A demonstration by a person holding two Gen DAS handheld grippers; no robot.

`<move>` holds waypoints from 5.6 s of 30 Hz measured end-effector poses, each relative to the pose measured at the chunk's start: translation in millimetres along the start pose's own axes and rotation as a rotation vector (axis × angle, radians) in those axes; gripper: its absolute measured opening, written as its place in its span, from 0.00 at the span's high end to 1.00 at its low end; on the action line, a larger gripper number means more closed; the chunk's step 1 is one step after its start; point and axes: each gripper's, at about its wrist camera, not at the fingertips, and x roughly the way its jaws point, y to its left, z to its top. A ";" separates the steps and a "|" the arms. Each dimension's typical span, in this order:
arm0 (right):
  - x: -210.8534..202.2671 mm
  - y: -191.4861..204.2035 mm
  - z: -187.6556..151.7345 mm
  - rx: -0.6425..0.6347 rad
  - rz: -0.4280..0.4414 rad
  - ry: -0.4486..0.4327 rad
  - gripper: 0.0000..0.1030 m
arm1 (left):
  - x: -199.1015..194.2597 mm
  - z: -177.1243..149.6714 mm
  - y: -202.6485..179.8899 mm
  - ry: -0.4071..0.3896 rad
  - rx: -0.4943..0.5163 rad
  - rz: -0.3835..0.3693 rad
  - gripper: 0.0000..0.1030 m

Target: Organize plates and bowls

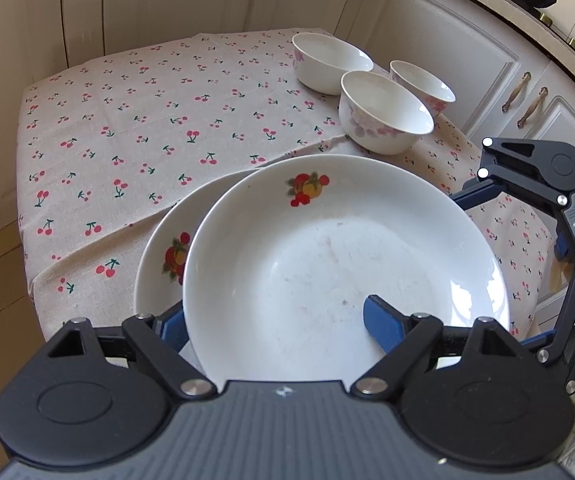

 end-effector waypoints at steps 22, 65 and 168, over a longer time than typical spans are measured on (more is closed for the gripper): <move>4.0 2.6 0.8 -0.032 0.000 0.007 0.00 | -6.2 -7.4 -0.6 0.047 -0.013 0.021 0.15; -16.3 11.8 0.3 0.022 -0.116 -0.091 0.00 | -32.3 -20.1 1.3 0.008 -0.053 0.117 0.15; -24.6 -108.5 -76.3 0.326 -0.444 -0.296 0.15 | 101.2 149.2 -138.2 -0.089 0.257 0.095 0.30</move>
